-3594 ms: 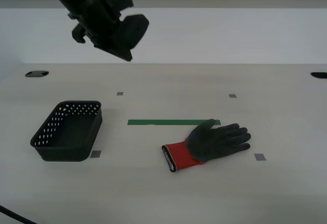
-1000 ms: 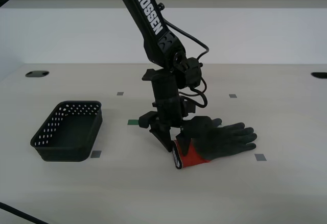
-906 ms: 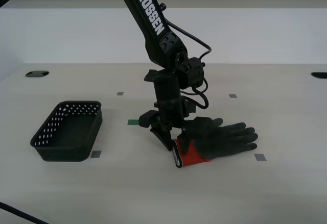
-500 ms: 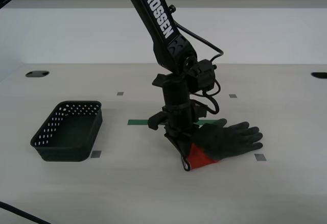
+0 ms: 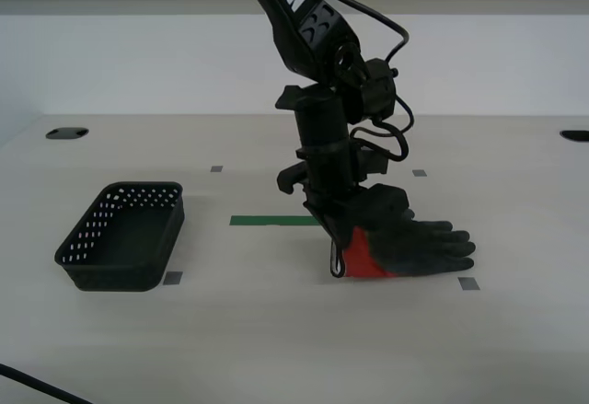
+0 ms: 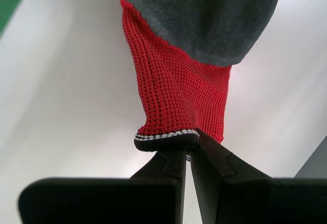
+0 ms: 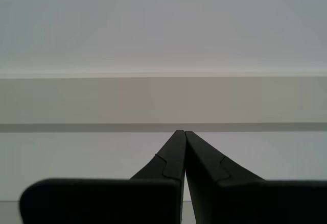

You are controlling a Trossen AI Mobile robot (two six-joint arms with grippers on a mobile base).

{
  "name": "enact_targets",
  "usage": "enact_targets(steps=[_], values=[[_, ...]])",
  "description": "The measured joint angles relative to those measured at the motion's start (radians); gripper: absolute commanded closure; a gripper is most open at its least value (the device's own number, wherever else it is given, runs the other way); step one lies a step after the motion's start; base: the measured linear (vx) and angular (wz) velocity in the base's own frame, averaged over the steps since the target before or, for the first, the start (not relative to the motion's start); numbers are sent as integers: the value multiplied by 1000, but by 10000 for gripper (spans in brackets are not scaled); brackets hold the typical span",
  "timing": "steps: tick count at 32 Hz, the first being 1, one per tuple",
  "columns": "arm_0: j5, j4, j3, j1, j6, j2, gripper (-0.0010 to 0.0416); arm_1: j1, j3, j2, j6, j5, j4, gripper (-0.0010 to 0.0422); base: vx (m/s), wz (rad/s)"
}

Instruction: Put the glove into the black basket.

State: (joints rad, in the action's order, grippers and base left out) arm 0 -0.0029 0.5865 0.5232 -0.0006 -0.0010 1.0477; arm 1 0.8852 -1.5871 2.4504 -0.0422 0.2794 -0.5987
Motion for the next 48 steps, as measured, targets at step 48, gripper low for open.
enact_targets(steps=[48], values=[[-1,-37,0,0,0,0,405,-519,4,-826,-119,-274,-478,413,0,0]])
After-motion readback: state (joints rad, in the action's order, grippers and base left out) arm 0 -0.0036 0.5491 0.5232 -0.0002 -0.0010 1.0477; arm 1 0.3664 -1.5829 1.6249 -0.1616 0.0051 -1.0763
